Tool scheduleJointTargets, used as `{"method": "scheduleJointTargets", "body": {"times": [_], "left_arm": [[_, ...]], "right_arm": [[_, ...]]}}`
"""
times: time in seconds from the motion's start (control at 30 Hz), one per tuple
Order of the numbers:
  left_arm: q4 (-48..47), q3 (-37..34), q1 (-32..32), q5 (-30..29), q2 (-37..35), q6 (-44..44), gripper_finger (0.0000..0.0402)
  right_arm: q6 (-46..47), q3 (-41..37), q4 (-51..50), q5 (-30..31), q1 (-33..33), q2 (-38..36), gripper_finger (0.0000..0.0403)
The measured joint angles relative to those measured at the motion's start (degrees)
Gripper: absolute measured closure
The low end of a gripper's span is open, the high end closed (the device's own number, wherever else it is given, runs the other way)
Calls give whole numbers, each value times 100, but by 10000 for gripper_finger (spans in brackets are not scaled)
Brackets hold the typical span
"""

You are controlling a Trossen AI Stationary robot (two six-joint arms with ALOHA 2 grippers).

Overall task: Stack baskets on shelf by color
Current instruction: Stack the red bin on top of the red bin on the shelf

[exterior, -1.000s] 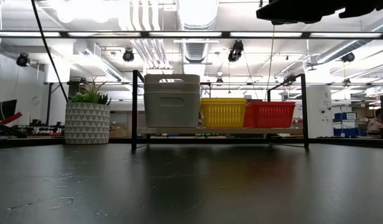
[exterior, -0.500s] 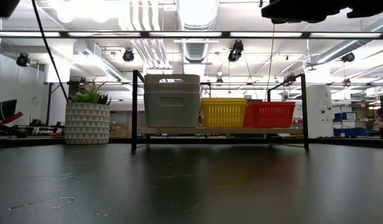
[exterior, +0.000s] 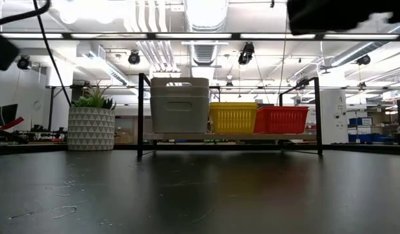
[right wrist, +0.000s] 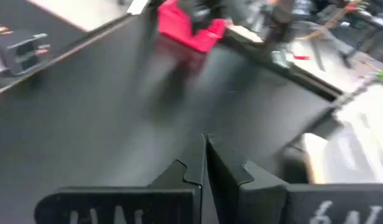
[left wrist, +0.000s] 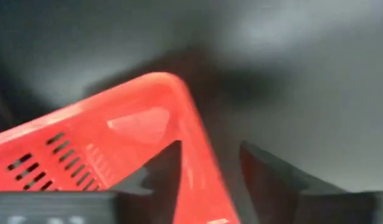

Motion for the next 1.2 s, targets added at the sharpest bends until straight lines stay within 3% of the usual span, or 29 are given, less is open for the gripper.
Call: {"method": "scheduleJointTargets", "body": {"times": [0.13,0.2,0.3,0.53,0.87,1.2], "left_arm": [[-21,292,37,-179,0,956,361],[36,579,63,-554,-1,1394,388],[368,1043,222,-1166,60,2153,389],[553,2143,736,-2409,582,4986,398],[730,3023,1421,-2469,1714,9086,399],[667,2661,1666,-2189,1828,9633,399]], "right_arm": [[378,-234,196,-14,416,-6,394],[609,-342,194,4,631,-2,394],[606,-495,179,-1,846,17,394],[551,-498,252,1,839,0,394],[681,-504,-64,2,835,0,394],[683,-428,251,4,833,49,394]]}}
